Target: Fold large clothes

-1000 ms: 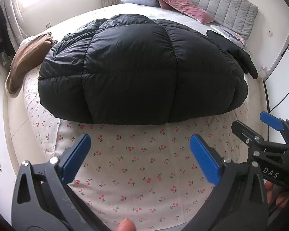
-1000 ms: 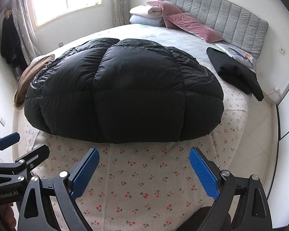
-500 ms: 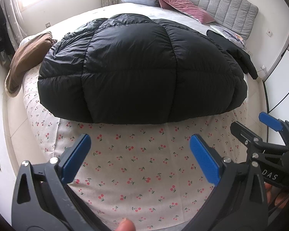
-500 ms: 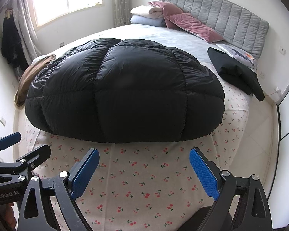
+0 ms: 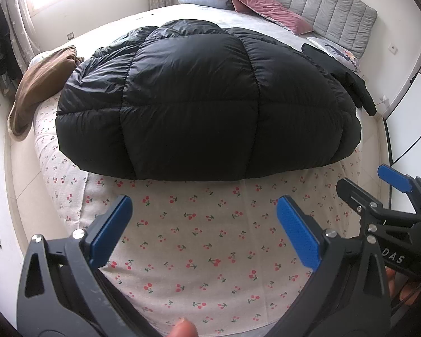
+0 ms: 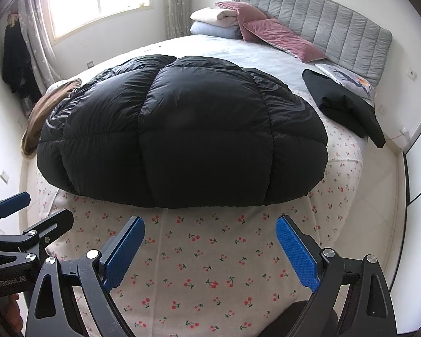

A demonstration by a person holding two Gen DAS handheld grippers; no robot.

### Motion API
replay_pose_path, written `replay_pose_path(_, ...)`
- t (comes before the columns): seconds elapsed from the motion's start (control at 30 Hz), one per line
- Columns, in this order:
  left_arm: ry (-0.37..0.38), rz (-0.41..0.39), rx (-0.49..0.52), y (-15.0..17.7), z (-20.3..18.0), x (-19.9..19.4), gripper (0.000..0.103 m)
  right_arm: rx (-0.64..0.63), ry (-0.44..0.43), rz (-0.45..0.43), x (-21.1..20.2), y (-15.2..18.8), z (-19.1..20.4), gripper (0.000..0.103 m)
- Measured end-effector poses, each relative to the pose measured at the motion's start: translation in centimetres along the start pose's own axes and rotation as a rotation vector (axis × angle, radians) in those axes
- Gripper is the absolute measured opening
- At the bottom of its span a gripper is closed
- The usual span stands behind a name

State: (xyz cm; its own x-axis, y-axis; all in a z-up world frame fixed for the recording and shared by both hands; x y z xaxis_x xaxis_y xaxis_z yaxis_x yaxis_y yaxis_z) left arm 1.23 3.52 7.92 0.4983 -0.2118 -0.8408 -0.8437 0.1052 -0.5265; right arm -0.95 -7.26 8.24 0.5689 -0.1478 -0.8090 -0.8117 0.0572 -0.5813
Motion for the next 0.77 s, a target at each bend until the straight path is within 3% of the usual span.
replay_pose_path(0.63, -0.035, 0.022, -0.035, -0.1, 1.0, 1.3, 0.102, 0.003, -0.010, 0.004, 0.7, 0.1, 0.3, 0.096)
replay_pose_path(0.77, -0.072, 0.021, -0.054, 0.1, 1.2, 2.5, 0.102, 0.033, 0.002, 0.016, 1.9, 0.2, 0.4, 0.096)
Point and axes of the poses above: each gripper's, at about its wrist camera, not at the fingertips, and x roughly the way its jaws point, z to its left, y to its underside, the point moved 2 cm from there along x, roughly the way its jaws point, and after that the axes turned 6 degrees about -x, right-handed, at the moved point
